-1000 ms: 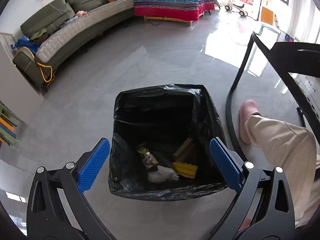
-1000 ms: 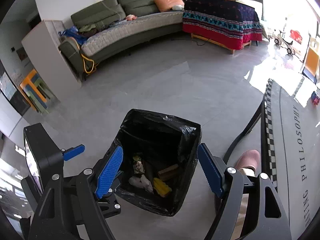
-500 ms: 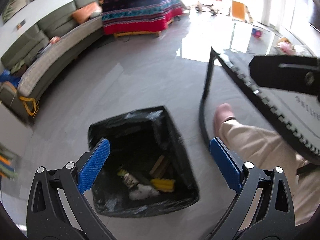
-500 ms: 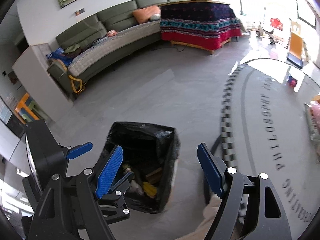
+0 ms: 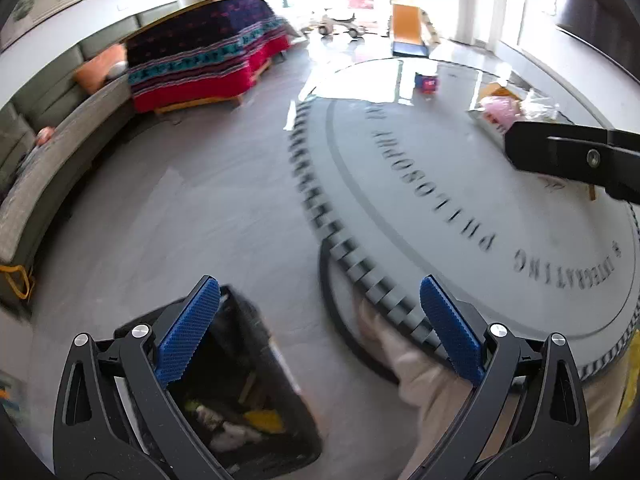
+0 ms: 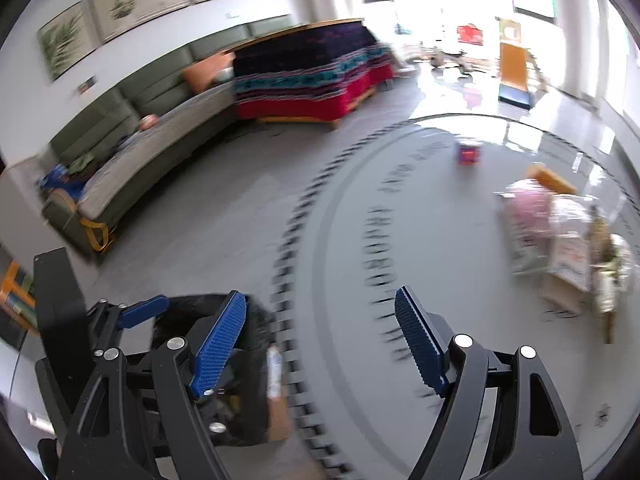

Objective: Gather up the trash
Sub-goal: 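Move both open tools back over the table toward the remaining trash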

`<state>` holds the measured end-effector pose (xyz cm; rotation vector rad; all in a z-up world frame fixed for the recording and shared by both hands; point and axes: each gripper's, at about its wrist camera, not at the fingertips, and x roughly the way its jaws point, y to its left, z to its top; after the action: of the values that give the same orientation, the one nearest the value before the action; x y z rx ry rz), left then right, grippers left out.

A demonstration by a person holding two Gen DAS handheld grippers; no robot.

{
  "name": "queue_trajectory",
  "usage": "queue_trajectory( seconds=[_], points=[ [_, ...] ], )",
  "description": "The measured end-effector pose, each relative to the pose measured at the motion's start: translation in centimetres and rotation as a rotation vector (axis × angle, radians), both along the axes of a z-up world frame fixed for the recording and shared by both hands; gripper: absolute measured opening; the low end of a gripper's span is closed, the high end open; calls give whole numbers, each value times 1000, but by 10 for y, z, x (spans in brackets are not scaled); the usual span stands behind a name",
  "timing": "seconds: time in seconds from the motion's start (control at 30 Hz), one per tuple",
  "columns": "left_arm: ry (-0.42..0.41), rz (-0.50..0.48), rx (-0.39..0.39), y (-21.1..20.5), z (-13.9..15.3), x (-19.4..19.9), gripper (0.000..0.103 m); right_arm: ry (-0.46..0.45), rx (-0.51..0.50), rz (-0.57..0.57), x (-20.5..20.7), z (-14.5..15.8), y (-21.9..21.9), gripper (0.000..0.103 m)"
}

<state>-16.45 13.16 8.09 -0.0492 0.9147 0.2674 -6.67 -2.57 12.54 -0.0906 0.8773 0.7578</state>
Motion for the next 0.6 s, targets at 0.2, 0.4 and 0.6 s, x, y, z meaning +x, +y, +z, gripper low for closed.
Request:
queue_trajectory(
  seconds=[0.2, 0.4, 0.6],
  points=[
    [-4, -85, -8, -33, 5, 57, 97, -7, -27, -158, 64, -2, -57, 78],
    [16, -129, -38, -56, -2, 109, 97, 24, -60, -318, 134, -20, -106, 78],
    [31, -186, -48, -78, -13, 153, 97, 48, -84, -393, 183, -39, -119, 78]
  ],
)
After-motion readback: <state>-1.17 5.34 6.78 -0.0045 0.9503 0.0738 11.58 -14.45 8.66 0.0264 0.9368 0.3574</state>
